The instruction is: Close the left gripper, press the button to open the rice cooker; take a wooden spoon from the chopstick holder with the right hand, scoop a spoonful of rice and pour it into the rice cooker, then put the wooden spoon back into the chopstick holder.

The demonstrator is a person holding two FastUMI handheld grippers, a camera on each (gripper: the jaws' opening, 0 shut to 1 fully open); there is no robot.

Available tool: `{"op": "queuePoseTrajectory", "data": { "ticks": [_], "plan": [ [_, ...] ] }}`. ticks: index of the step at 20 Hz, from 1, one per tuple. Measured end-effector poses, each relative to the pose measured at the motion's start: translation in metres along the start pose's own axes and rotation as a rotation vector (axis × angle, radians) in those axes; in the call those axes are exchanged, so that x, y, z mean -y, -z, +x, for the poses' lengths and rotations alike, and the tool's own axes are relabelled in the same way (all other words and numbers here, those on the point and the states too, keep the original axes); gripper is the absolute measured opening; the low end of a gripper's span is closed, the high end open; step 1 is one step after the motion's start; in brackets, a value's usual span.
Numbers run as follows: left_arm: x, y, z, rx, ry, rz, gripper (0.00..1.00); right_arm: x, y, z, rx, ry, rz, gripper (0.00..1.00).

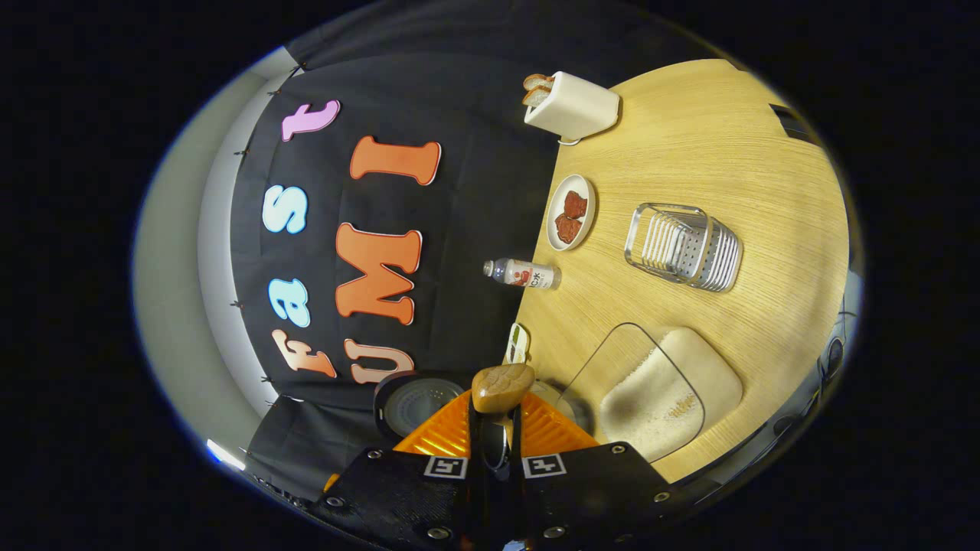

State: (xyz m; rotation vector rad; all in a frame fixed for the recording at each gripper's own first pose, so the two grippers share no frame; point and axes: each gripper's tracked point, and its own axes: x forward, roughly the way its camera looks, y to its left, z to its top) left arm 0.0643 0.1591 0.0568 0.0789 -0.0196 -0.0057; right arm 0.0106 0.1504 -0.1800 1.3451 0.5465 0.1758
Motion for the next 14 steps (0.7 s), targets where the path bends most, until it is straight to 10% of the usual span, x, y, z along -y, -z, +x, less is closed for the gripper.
{"op": "queuePoseTrajectory", "data": {
  "ticks": [14],
  "plan": [
    [-0.017,-0.001,-0.01,-0.006,-0.031,-0.021,1.0,-0.116,0.028,0.058,-0.059,-0.104,-0.064,0.12]
  ]
}}
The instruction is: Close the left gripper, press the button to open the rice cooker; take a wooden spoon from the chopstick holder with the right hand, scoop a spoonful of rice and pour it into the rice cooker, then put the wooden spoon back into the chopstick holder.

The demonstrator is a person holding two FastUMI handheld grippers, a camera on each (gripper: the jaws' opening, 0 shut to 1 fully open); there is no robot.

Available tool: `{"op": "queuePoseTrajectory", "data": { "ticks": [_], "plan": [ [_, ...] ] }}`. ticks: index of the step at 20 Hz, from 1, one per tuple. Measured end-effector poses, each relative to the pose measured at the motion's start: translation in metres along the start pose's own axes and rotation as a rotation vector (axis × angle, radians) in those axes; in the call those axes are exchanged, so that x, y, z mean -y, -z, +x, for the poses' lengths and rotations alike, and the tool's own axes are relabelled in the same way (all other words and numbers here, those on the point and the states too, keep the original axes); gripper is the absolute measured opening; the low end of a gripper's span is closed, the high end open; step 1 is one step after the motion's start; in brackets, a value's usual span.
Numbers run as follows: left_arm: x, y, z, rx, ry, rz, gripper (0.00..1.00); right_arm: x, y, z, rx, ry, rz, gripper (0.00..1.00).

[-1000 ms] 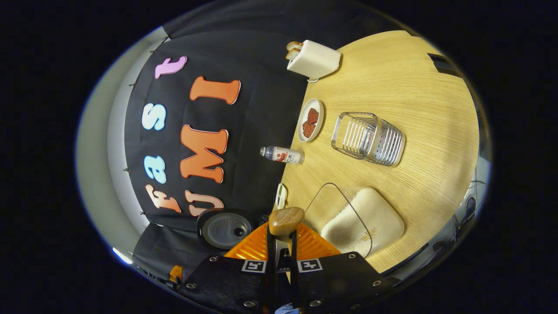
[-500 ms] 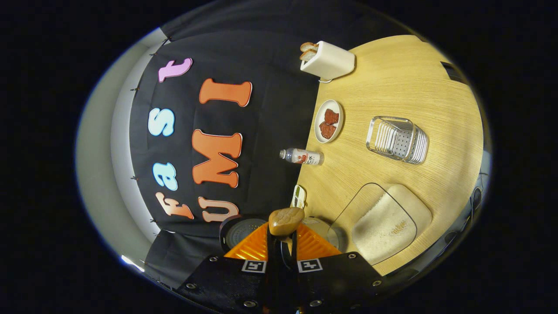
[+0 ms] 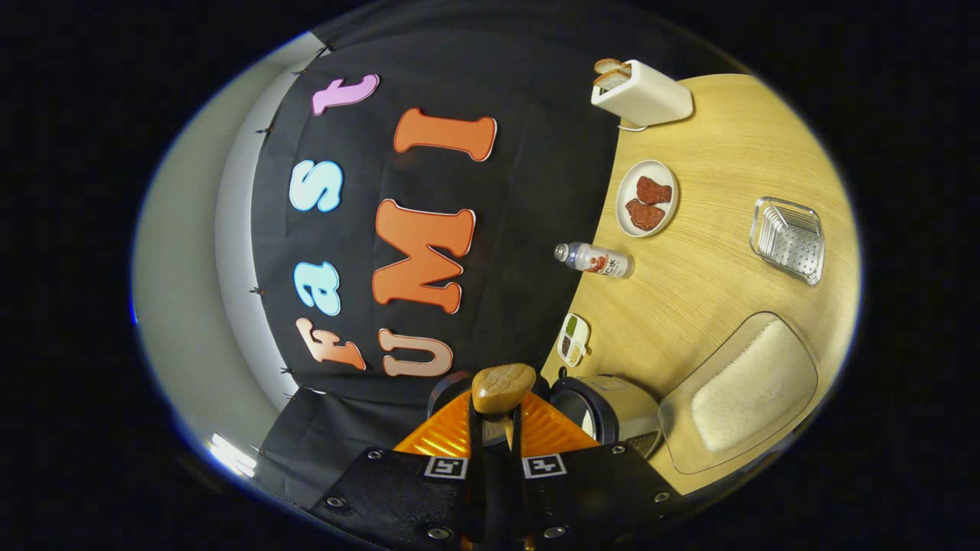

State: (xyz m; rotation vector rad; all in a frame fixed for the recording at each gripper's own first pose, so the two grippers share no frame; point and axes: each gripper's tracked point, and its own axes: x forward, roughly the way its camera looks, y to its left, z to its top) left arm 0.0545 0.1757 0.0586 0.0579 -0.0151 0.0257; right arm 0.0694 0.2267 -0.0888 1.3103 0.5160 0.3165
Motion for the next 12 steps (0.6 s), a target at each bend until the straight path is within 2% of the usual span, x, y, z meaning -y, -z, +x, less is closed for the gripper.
{"op": "queuePoseTrajectory", "data": {
  "ticks": [8,12],
  "plan": [
    [-0.027,-0.001,-0.007,0.0,-0.045,0.004,0.98,-0.032,0.03,0.048,-0.029,-0.01,-0.135,0.12],
    [-0.039,-0.001,-0.01,0.006,-0.071,0.007,1.0,-0.048,0.034,0.061,0.005,-0.02,-0.252,0.12]
  ]
}}
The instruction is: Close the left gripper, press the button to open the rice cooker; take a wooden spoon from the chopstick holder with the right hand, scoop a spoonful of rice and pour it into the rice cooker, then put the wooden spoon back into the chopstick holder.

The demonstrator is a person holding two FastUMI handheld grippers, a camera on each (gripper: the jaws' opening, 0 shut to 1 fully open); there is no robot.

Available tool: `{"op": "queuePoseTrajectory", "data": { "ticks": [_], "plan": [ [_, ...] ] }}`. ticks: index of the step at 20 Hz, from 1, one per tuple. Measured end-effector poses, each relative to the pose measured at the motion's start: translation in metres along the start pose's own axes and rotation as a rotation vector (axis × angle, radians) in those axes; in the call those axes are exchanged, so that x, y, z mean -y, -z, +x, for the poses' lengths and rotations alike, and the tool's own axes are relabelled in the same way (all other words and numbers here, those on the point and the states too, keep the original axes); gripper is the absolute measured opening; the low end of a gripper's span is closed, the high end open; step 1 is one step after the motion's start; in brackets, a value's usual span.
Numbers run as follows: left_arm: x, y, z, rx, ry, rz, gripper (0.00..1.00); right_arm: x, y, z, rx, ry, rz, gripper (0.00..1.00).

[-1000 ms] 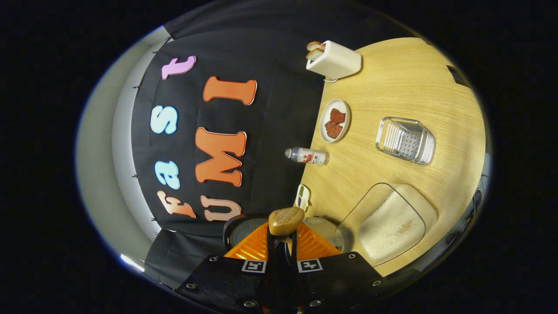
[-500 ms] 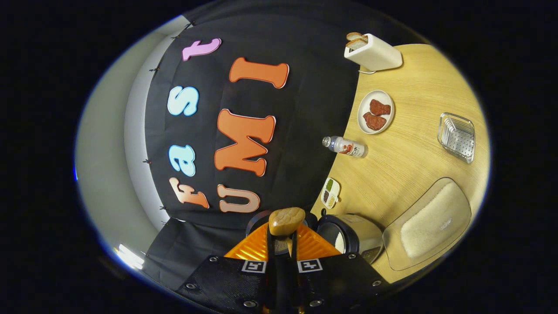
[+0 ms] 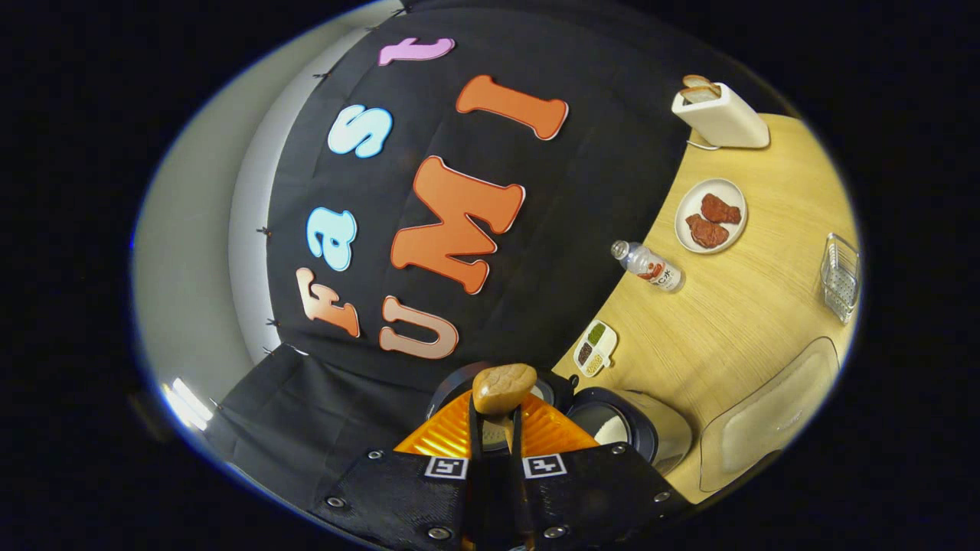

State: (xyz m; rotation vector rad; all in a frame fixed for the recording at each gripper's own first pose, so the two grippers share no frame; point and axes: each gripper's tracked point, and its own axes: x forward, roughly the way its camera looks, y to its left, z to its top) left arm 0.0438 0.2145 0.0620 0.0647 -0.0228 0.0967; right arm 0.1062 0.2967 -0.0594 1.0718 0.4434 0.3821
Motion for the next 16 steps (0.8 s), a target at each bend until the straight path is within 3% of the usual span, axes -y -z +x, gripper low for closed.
{"op": "queuePoseTrajectory", "data": {
  "ticks": [4,16],
  "plan": [
    [-0.009,0.003,0.004,-0.005,-0.014,-0.003,0.98,-0.009,0.0,0.009,0.016,0.007,-0.102,0.12],
    [-0.007,0.007,0.012,-0.011,-0.015,0.0,0.98,-0.016,0.006,0.018,0.028,0.012,-0.198,0.12]
  ]
}}
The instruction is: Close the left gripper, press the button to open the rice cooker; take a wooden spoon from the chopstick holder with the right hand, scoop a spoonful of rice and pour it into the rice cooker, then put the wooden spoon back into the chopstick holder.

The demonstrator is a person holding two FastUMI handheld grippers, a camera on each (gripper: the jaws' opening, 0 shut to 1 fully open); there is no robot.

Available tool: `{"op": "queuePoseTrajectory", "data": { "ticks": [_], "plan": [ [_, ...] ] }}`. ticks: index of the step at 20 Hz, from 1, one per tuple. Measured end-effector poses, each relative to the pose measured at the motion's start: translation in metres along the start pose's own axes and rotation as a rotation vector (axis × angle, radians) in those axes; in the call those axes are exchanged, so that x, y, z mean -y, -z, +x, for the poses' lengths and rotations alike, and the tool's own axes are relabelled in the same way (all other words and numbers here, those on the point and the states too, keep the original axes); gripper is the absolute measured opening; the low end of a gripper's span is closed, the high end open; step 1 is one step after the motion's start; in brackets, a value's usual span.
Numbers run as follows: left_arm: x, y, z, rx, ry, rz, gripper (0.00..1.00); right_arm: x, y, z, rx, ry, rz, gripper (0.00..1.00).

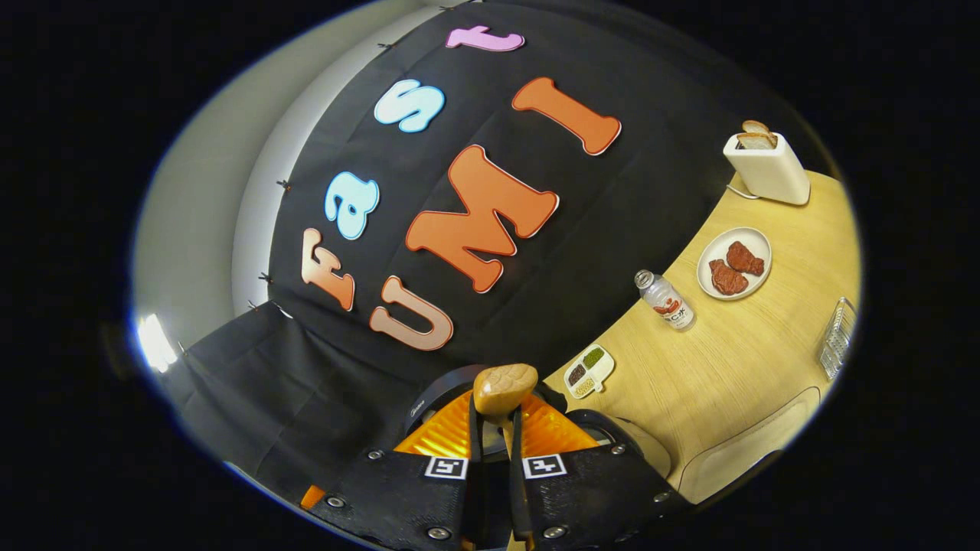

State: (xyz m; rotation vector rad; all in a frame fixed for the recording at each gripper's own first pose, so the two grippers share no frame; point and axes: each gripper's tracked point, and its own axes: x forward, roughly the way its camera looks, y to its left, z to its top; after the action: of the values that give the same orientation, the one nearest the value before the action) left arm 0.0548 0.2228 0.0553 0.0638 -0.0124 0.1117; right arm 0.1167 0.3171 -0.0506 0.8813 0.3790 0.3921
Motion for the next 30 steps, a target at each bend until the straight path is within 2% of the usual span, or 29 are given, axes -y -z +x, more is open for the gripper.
{"op": "queuePoseTrajectory", "data": {
  "ticks": [13,20,21,25,30],
  "plan": [
    [-0.001,0.003,0.001,-0.004,0.0,-0.003,1.0,-0.021,-0.001,0.002,0.028,-0.032,-0.198,0.12],
    [-0.001,0.005,-0.001,-0.009,0.001,0.005,0.97,-0.04,0.001,-0.002,0.054,-0.057,-0.342,0.12],
    [-0.001,0.005,-0.001,-0.01,0.002,0.006,1.0,-0.043,0.002,-0.003,0.053,-0.063,-0.366,0.12],
    [0.0,0.005,-0.001,-0.01,0.007,0.0,0.97,-0.051,0.007,-0.004,0.059,-0.069,-0.453,0.12],
    [0.002,0.006,0.0,-0.012,0.007,0.003,0.99,-0.059,0.014,-0.002,0.059,-0.085,-0.526,0.12]
  ]
}}
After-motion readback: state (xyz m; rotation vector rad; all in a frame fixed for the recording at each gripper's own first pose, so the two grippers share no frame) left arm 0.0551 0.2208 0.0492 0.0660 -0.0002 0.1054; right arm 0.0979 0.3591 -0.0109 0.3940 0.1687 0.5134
